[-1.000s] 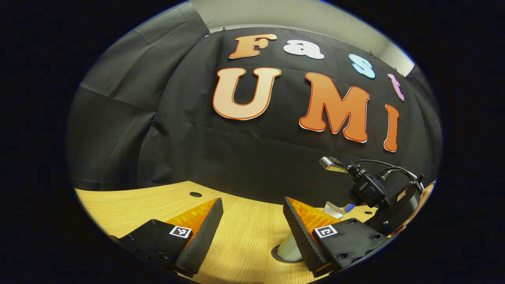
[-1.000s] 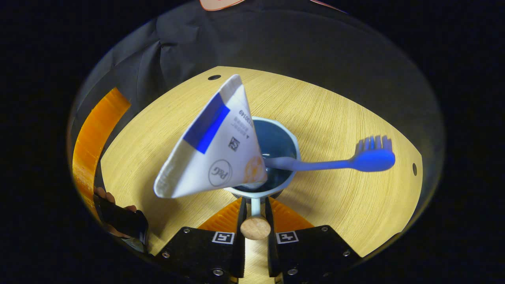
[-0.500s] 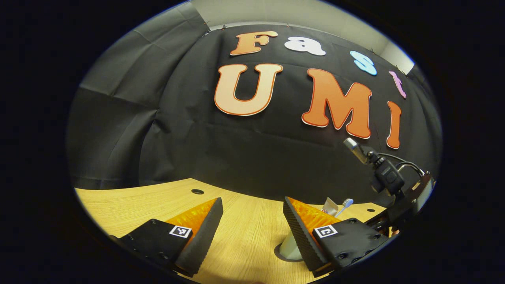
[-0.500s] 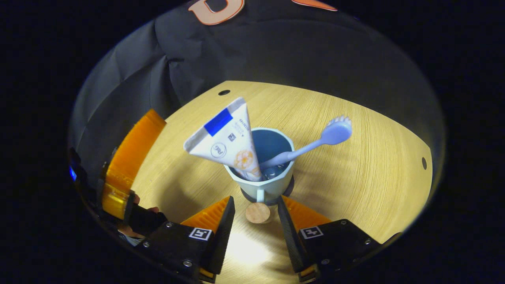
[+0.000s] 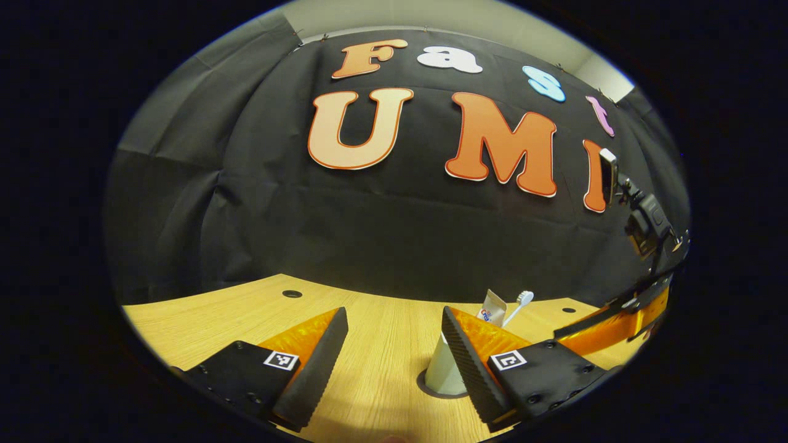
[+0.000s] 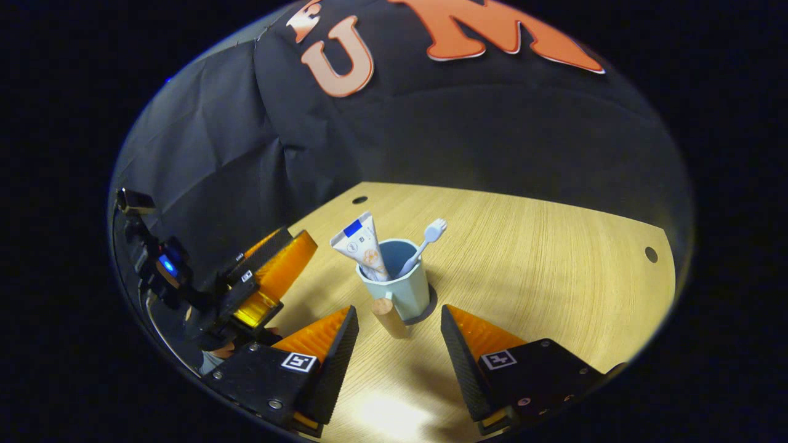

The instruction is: Put the toothbrush and toothpaste on the desktop into the cup, then pick up the cup and place it on the coaster on the desktop.

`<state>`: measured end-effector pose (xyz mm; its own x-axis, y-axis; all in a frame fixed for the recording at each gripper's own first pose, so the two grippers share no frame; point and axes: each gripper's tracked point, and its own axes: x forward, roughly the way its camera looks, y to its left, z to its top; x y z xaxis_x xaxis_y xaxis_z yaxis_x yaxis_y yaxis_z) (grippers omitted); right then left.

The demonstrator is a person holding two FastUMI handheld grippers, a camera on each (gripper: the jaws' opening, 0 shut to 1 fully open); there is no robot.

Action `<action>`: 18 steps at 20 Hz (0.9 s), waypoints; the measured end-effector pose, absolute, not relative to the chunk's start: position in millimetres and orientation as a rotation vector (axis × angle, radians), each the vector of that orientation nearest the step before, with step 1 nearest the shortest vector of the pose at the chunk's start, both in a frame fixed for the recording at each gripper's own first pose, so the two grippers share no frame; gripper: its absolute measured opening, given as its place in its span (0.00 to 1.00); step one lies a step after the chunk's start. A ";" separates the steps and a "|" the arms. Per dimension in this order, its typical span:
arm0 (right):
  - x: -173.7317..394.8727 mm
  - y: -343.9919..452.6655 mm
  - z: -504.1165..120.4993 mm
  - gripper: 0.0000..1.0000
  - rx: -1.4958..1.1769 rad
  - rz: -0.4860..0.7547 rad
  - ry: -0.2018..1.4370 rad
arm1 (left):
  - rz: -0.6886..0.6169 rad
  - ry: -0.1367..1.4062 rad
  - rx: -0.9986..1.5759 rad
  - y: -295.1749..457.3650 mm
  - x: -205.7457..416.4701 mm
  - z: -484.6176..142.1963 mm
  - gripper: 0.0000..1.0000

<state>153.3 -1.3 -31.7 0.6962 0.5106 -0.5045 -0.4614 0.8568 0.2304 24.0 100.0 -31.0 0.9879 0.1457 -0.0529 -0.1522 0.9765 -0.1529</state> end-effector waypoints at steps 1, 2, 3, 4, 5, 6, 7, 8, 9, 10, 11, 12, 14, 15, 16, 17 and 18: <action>155.1 -10.5 -30.0 0.82 0.101 0.521 0.557 | 0.148 0.034 -0.147 98.4 22.8 -26.8 0.98; 158.0 -19.9 -30.4 0.76 0.099 0.489 0.526 | 0.145 0.024 -0.137 96.2 21.3 -21.4 0.97; 161.8 -26.8 -34.6 0.82 0.091 0.452 0.493 | 0.139 0.012 -0.131 94.8 18.2 -15.9 0.97; 164.7 -35.3 -34.8 0.82 0.084 0.416 0.458 | 0.132 0.003 -0.126 90.3 17.4 -10.8 0.97; 168.5 -41.9 -35.8 0.83 0.084 0.385 0.429 | 0.125 -0.002 -0.122 86.7 17.2 -7.3 0.97; 167.6 -44.2 -38.2 0.83 0.099 0.373 0.419 | 0.117 -0.003 -0.117 81.7 15.7 -4.8 0.97; 163.9 -46.6 -36.3 0.84 0.116 0.363 0.407 | 0.104 -0.004 -0.115 75.3 15.2 -2.1 0.96; 163.1 -48.3 -35.1 0.84 0.120 0.349 0.384 | 0.094 -0.011 -0.114 70.1 14.2 1.7 0.98; 164.4 -53.2 -34.6 0.84 0.106 0.327 0.356 | 0.083 -0.019 -0.113 64.1 13.4 6.7 0.97; 168.1 -60.9 -31.6 0.84 0.086 0.300 0.319 | 0.075 -0.027 -0.107 59.2 13.2 11.8 0.98; 169.7 -66.5 -27.3 0.84 0.068 0.278 0.280 | 0.059 -0.035 -0.096 52.2 14.1 15.0 0.98; 168.1 -69.7 -23.4 0.84 0.061 0.269 0.253 | 0.048 -0.036 -0.079 46.7 15.3 14.8 0.97; 154.1 -73.9 -5.5 0.84 0.067 0.282 0.187 | 0.039 -0.025 -0.061 39.8 15.4 10.9 0.98; 149.8 -80.0 2.8 0.84 0.061 0.276 0.164 | 0.031 -0.021 -0.061 34.3 15.3 10.9 0.98; 147.1 -84.4 9.6 0.84 0.050 0.259 0.142 | 0.024 -0.020 -0.061 30.6 15.4 11.7 0.97; 143.5 -90.8 12.2 0.84 0.036 0.237 0.122 | 0.021 -0.023 -0.059 28.4 14.2 14.0 0.98; 142.3 -95.8 15.0 0.84 0.020 0.214 0.106 | 0.019 -0.029 -0.058 26.1 12.8 17.1 0.98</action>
